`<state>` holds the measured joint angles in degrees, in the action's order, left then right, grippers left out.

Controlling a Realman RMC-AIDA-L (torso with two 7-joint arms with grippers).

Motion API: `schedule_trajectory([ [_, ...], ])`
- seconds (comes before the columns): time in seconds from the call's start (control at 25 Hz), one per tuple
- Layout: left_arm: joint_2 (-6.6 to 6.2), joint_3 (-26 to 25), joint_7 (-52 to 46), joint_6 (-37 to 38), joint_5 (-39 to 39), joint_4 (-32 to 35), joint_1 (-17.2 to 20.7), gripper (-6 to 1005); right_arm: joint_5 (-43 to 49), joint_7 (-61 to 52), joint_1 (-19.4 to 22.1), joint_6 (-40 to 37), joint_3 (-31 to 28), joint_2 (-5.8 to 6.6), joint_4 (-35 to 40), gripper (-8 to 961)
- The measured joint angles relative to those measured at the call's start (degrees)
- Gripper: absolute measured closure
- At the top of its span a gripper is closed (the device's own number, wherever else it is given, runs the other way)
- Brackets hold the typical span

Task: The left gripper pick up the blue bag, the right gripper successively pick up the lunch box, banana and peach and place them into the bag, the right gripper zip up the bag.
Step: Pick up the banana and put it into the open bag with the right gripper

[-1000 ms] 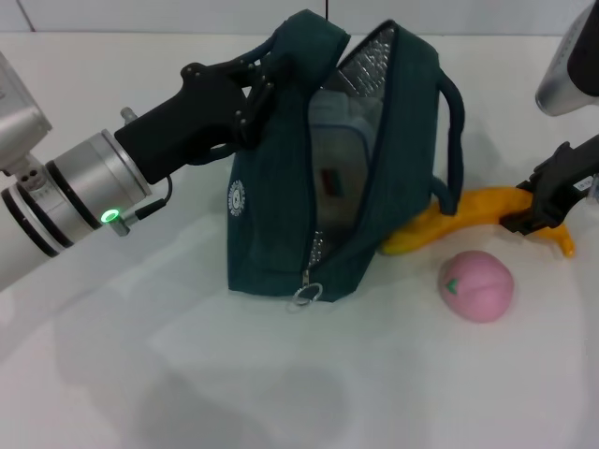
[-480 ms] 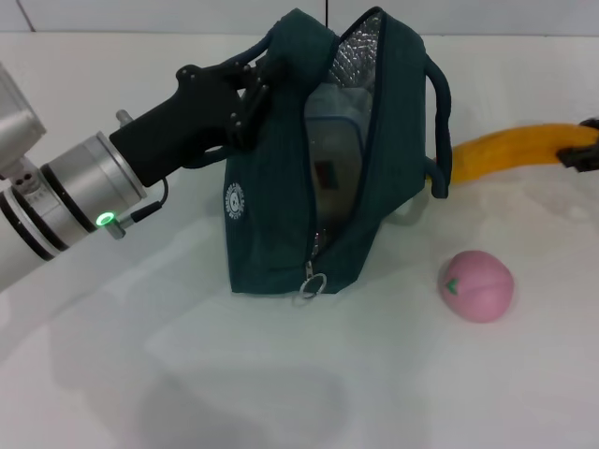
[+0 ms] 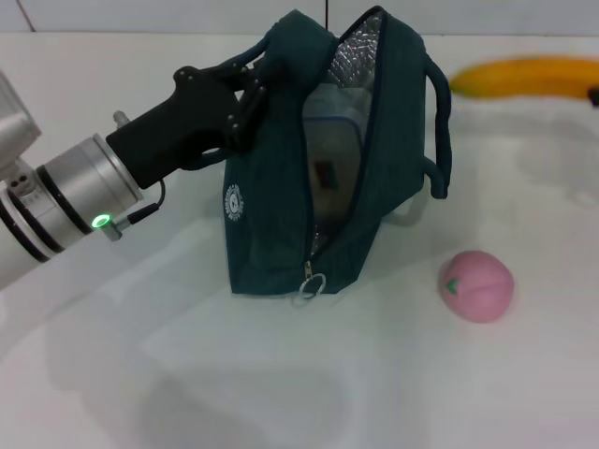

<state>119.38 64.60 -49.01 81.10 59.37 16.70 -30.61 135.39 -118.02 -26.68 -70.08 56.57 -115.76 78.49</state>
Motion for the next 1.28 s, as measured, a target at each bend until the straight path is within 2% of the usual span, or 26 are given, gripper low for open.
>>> schedule_trajectory([
  [0.28,-1.36,0.3,-1.4,8.1,0.6,0.1,1.7,958,-12.2,3.6,2.8,7.5,0.0,0.05,0.4,470],
  [0.4,-2.06,0.4,-3.8,10.0,1.8,0.7,1.8,958,-18.7,9.1,3.4,7.6,-0.1,0.09,0.5,466],
  [0.52,-2.42,0.4,-6.7,10.1,4.0,2.4,1.7,958,-23.6,15.5,3.1,3.4,0.3,0.20,1.0,462],
  [0.72,-2.51,0.1,-8.0,8.3,6.2,3.2,1.0,958,-24.0,18.5,0.6,-6.8,0.4,0.48,4.8,455],
  [0.92,-2.40,0.0,-8.0,5.1,6.3,3.2,0.8,958,-23.6,19.8,-2.6,-12.8,0.5,0.79,7.9,448],
  [1.16,-2.36,0.0,-7.8,4.6,5.9,3.2,0.8,958,-19.9,20.3,-9.1,-19.6,0.5,2.49,8.2,440],
  [1.28,-2.22,-1.1,-7.7,4.6,5.8,3.2,0.8,958,-17.8,21.3,-11.4,-21.8,0.5,2.71,7.8,436],
])
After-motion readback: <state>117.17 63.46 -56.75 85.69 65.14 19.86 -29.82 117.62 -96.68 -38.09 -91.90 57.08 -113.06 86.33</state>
